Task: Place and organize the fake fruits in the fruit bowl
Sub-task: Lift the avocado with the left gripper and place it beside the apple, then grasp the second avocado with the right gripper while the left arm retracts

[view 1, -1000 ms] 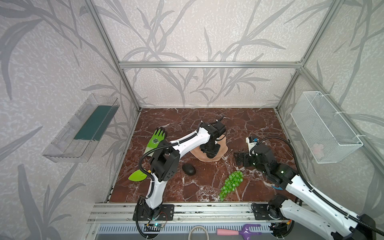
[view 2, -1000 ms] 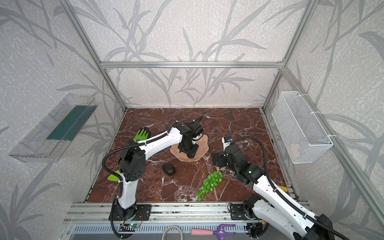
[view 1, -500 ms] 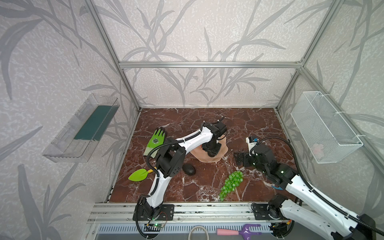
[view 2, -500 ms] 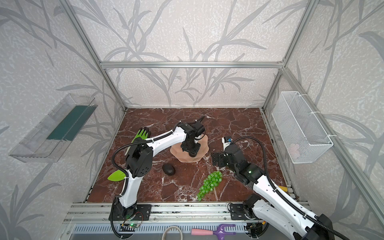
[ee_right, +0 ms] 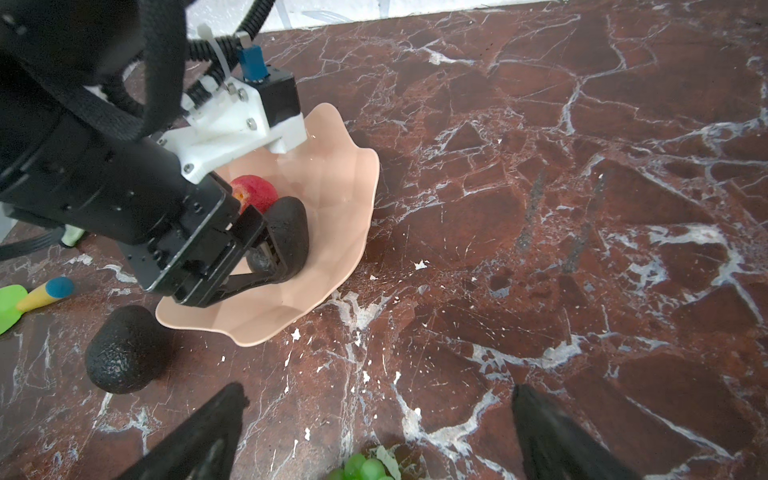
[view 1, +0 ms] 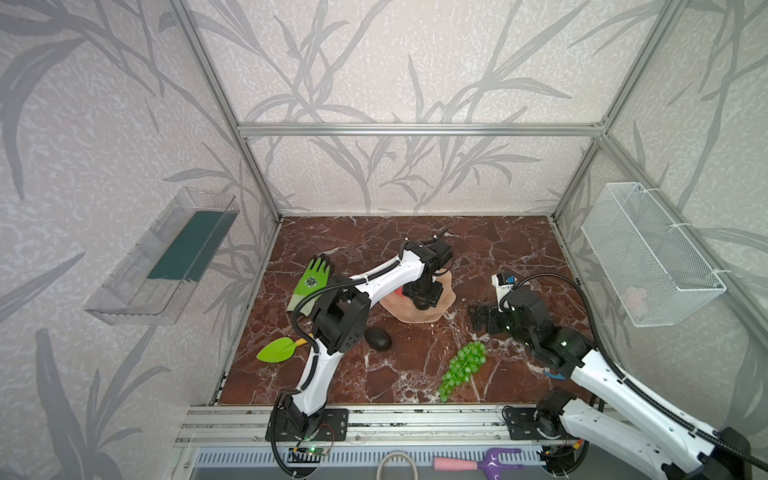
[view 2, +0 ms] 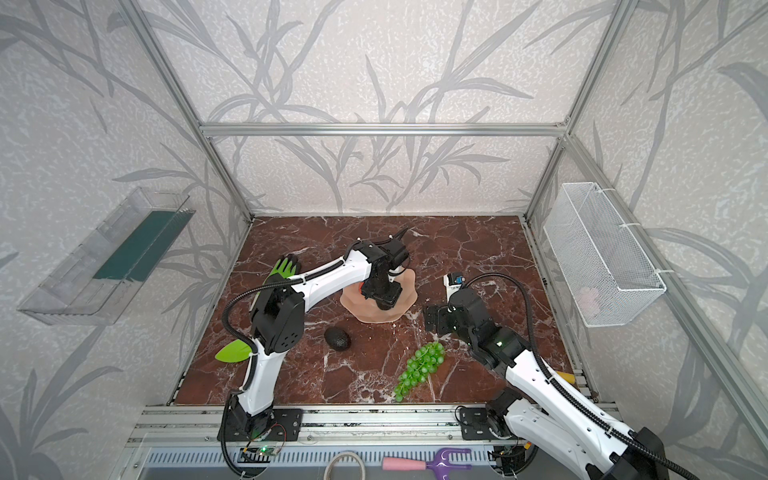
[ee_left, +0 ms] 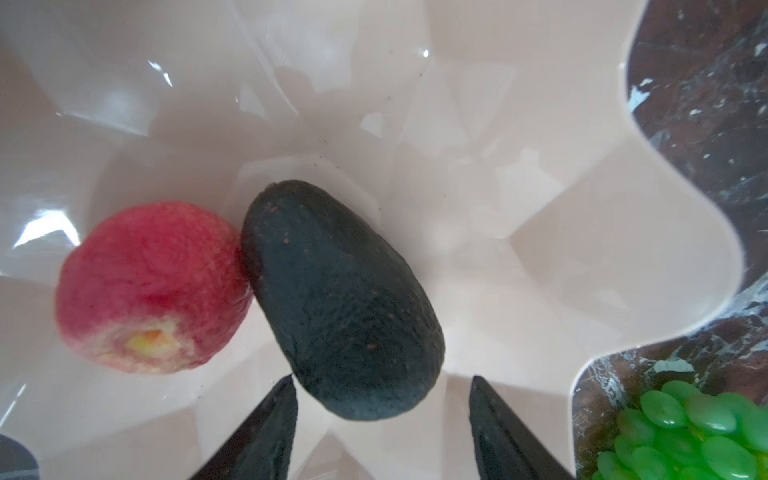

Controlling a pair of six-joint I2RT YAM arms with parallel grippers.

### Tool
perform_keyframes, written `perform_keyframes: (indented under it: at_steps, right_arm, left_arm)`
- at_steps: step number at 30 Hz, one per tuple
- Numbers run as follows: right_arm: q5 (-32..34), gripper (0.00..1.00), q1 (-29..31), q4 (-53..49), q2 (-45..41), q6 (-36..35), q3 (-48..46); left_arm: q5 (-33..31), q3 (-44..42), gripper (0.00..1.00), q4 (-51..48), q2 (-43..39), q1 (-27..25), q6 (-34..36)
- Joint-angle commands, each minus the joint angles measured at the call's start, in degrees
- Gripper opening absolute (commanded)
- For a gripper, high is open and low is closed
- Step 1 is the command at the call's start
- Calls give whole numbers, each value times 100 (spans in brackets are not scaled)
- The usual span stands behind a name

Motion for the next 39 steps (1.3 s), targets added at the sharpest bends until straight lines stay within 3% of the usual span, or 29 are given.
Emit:
perform_keyframes:
  at_steps: [1,5,9,13,20,26,30,39]
  right_arm:
    - [-104,99,-27,48,35,-125,34]
    - [-714,100,-27,254,178,-432,75]
    - [-1319,97,122,379,539,-722,285]
    - [-1170,95,795,394,1045,-1110,658]
    - [-713,93,2129,364,2509,-1474,1691]
    - [-593,90,2982,287,3806,-1528,2717]
    - [-746,87,3192,319,4589,-1316,3219]
    - [-507,84,3230,213,5727,-1061,3918]
  left_arm:
    - [-129,178,67,-221,-512,50,-10]
    - [-486,47,68,-56,-1275,216,-112]
    - [-1360,-617,71,398,-2454,568,-278]
    - [-2197,-2159,81,1571,-3954,894,3]
    - [-2459,-4353,96,2894,-6172,2052,219]
    - [-2019,-5139,98,3313,-6766,3285,150]
    - [-1698,-5364,98,3610,-6871,3931,129]
    - [-1310,-5693,98,3936,-6991,4504,-259]
